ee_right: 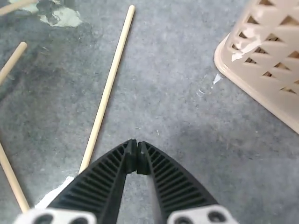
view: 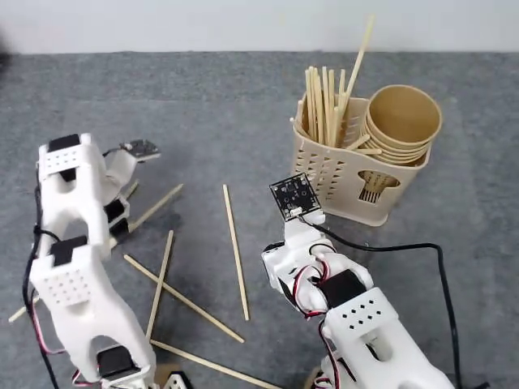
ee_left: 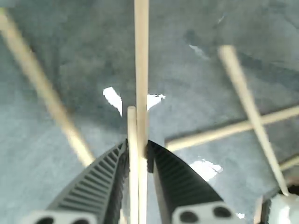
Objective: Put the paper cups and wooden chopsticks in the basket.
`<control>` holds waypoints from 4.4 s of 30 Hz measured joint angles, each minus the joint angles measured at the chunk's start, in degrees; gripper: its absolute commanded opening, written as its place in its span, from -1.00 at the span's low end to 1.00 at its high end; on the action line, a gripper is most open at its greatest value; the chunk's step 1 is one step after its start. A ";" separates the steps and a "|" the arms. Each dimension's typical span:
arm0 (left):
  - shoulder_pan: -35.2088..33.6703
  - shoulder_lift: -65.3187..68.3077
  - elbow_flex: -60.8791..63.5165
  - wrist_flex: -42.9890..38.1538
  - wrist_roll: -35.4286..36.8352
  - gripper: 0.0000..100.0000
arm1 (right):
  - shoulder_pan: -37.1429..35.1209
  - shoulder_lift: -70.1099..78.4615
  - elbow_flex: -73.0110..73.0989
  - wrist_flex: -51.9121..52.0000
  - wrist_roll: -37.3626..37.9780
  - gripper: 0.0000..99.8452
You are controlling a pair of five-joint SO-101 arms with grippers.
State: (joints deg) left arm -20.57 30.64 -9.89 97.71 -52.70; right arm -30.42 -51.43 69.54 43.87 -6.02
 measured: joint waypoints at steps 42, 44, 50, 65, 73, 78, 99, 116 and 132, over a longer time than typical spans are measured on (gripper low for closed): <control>44.66 -34.55 -24.09 -41.58 48.62 -0.98 | 0.00 0.00 2.02 -1.58 0.00 -0.97; 46.33 -33.23 -24.09 -45.36 51.16 -0.98 | 0.00 0.00 2.20 -1.85 0.00 -0.97; 48.53 -29.36 -24.09 -53.71 58.81 -0.98 | -1.32 0.00 5.71 -5.63 0.00 -0.97; 49.23 -21.45 -22.86 -50.81 62.33 -0.85 | -2.64 0.00 6.07 -5.89 1.14 -0.97; 49.23 -21.36 -21.80 -40.18 62.33 -0.61 | -2.64 0.00 6.07 -5.89 1.32 -0.97; 48.70 -21.36 -25.93 -34.46 62.33 -0.61 | -2.64 0.00 6.07 -5.89 1.32 -0.97; 17.14 -21.45 -46.95 1.67 49.05 -0.61 | -2.64 0.00 6.07 -5.89 1.32 -0.97; 3.69 -21.45 -5.19 1.67 20.92 -0.55 | -2.64 0.00 6.07 -5.89 1.32 -0.97; 12.92 -21.45 18.02 -4.84 23.74 -0.53 | -2.64 0.00 6.07 -5.89 1.32 -0.97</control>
State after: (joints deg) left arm -7.65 9.19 8.13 92.88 -28.97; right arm -33.05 -51.43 75.60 37.98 -4.70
